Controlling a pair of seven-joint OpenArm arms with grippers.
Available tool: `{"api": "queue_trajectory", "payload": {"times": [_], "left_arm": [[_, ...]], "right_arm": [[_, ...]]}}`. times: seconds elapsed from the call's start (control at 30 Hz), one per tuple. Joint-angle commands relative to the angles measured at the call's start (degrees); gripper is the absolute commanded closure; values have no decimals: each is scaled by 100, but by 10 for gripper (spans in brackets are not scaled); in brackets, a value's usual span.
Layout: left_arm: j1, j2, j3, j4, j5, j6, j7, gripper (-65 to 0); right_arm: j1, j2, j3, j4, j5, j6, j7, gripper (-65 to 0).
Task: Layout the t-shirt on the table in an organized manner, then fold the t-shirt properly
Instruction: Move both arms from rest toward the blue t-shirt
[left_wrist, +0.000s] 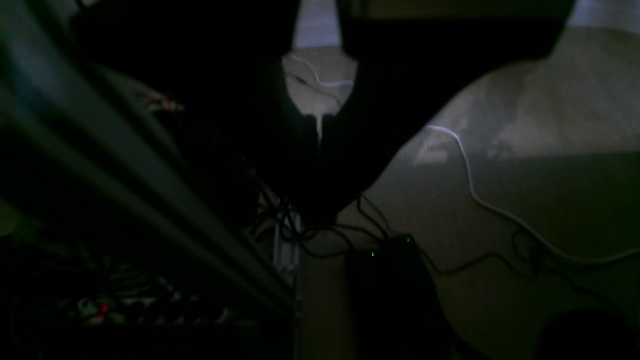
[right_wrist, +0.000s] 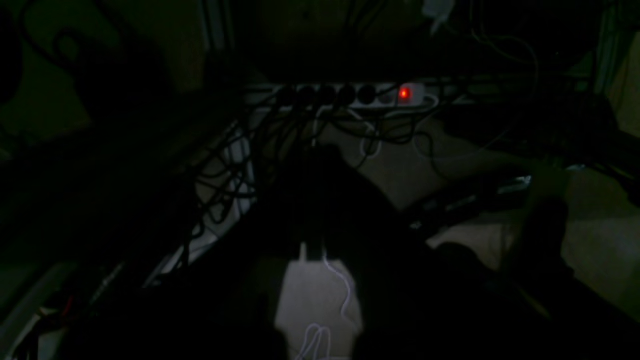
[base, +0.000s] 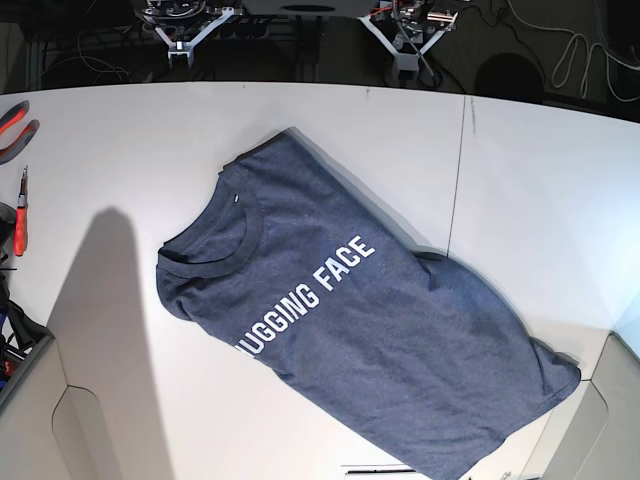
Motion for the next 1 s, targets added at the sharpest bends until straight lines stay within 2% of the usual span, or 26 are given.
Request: {"api": "queue_trajectory", "payload": {"times": [0.0,0.13,0.3,0.63,0.7,0.87,0.97], "left_arm": [[37,7,11,20,-11,-26,13,0],[48,-35,11,20,-229,-24,17,0],[323,-149,9,262,-658,-24,155,0],[1832,-295,7,2369,-656,-24,343,0],[2188,-358,4,2911,-654,-22,374,0],[3016,-575,4,4312,-632,7,557,0],[3497,-785,4,5163,-632,4,804,0]], "right_arm": [[-9,17,-2,33,2,-17,55,0],[-79,28,-2,85,2,2,55,0],[-588,179,-2,660,2,258,55,0],[-2247,723,-2,2769,4,256,55,0],[-2599,817,4,3268,4,175,52,0],[-3392,905,262,4649,2,-498,50,0],[-3805,905,544,5512,4,-531,-17,0]]}}
